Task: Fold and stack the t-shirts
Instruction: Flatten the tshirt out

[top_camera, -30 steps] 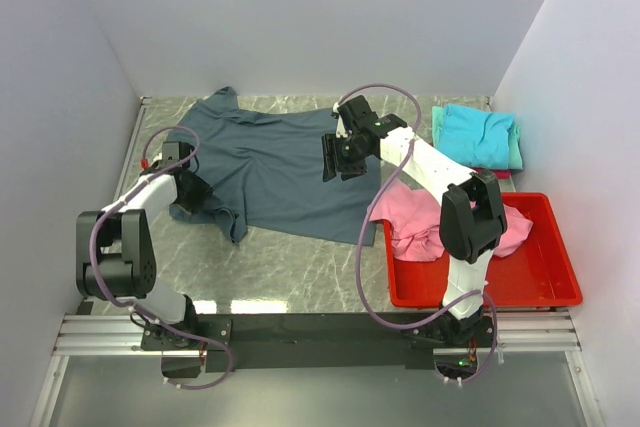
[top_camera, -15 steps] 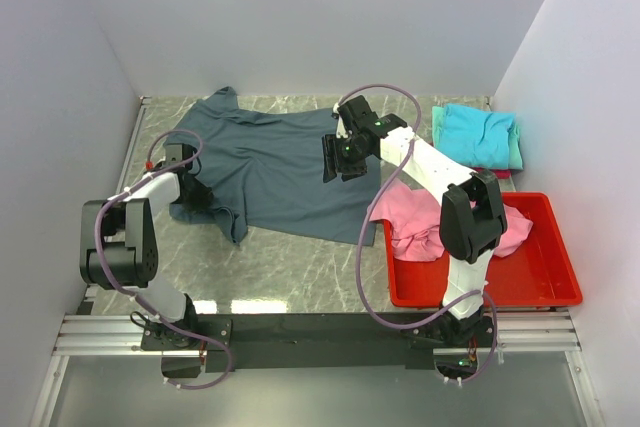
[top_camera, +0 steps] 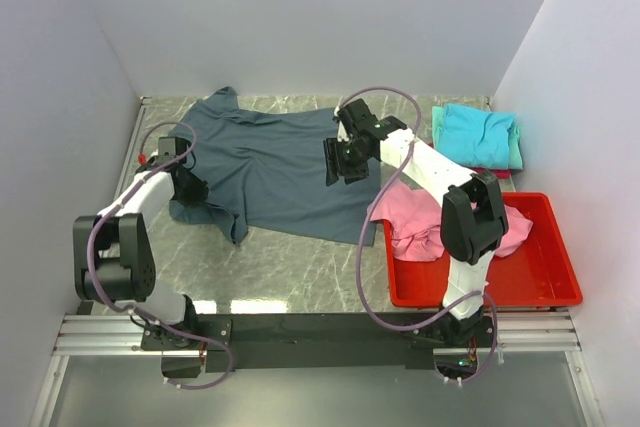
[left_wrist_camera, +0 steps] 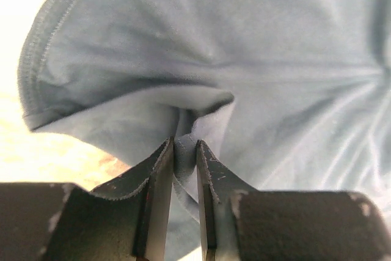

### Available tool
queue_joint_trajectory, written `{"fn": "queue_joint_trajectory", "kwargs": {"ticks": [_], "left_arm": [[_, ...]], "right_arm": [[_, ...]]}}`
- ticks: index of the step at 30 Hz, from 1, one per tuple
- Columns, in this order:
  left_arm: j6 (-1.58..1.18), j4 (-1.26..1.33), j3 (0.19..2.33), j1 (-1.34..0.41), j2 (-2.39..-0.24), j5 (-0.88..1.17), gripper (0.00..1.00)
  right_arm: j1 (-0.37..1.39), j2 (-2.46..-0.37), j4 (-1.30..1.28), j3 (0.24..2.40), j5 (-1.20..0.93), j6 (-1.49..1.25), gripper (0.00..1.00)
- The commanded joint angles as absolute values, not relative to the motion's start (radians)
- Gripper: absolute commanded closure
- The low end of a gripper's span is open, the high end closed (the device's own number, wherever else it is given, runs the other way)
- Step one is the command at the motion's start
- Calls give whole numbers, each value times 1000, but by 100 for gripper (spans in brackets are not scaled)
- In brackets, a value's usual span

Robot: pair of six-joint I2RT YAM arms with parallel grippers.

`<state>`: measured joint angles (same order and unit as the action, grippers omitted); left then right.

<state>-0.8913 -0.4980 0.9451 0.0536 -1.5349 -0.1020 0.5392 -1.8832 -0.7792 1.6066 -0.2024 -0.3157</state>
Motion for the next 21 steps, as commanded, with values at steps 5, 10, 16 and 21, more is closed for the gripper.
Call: {"fn": "queue_joint_trajectory", "kwargs": {"ticks": [5,10,16,21], "left_arm": [[-861,-558,960,83,-1437,-104,75],[-854,-568,928,94,-1399,-92,78],[-839,-580,922,98,-1390,-81,80],[-831,-589,910,100,-1362,-83,82]], "right_arm": [[564,-1755,-790,1436,-149,-310,39],[598,-1681,-764,1272,-111,-345,39],[598,-1626,-738,1141,-46,-405,39],[600,-1644,-733,1103,-23,-434,39]]}}
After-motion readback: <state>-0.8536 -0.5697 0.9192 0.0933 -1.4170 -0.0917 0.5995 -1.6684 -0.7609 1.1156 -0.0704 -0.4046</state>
